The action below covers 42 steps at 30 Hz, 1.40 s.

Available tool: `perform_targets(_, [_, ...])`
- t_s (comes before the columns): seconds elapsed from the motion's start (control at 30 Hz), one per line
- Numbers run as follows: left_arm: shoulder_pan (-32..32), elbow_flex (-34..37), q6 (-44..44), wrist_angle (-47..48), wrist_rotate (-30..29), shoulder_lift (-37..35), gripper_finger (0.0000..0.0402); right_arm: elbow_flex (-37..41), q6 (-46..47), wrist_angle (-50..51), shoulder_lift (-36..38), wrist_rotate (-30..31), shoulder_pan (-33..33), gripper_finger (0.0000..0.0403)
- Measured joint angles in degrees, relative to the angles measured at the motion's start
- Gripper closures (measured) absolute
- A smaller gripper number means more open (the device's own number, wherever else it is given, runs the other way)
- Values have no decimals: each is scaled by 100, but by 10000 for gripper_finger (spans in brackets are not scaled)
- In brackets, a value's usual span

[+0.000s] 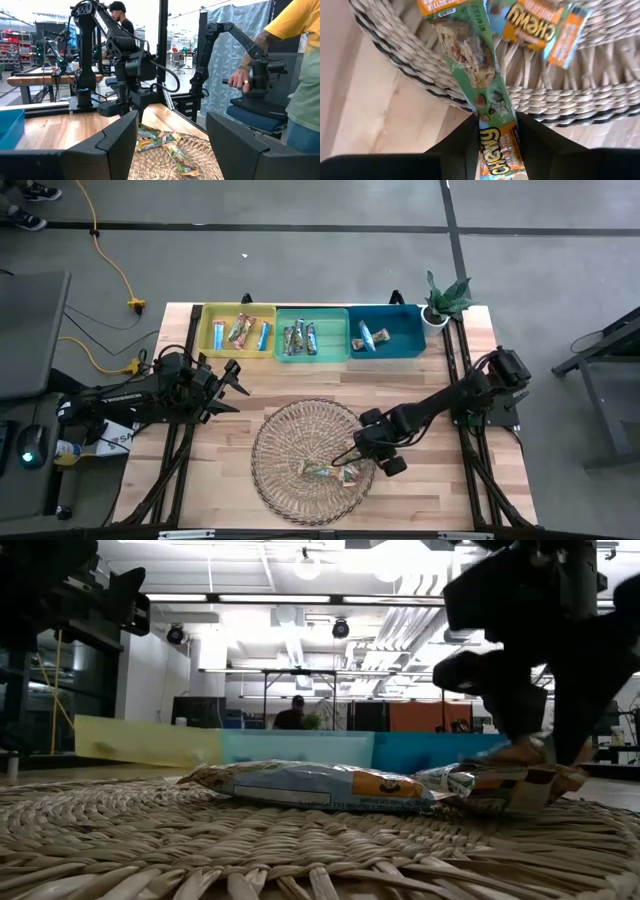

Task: Pick and place Granola Bars by type
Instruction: Put the yellow granola bar into the blue bin

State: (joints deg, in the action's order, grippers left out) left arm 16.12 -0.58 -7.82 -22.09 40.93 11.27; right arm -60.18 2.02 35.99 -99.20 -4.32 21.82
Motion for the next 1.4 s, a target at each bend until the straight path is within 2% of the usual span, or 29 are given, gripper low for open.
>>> perform_targets(0.3, [0,0,-2,-1,-1,0,172,-7,225,-77,413,-62,9,295])
perform_targets(0.5, [0,0,0,0,-1,0,172,-12,231,-720,749,-394,11,295])
perform_targets(0.67, [0,0,-1,0,-1,1,172,-22,340,-1003,944,-103,9,295])
perform_targets(0.97, [0,0,-2,9,-1,2,172,97,-287,-487,942,-205,188,295])
perform_targets(1.13, [0,0,-1,13,-1,2,172,205,-496,-629,933,-225,235,295])
perform_targets(1.4, [0,0,0,20,-2,0,172,229,-853,-852,541,-662,234,294])
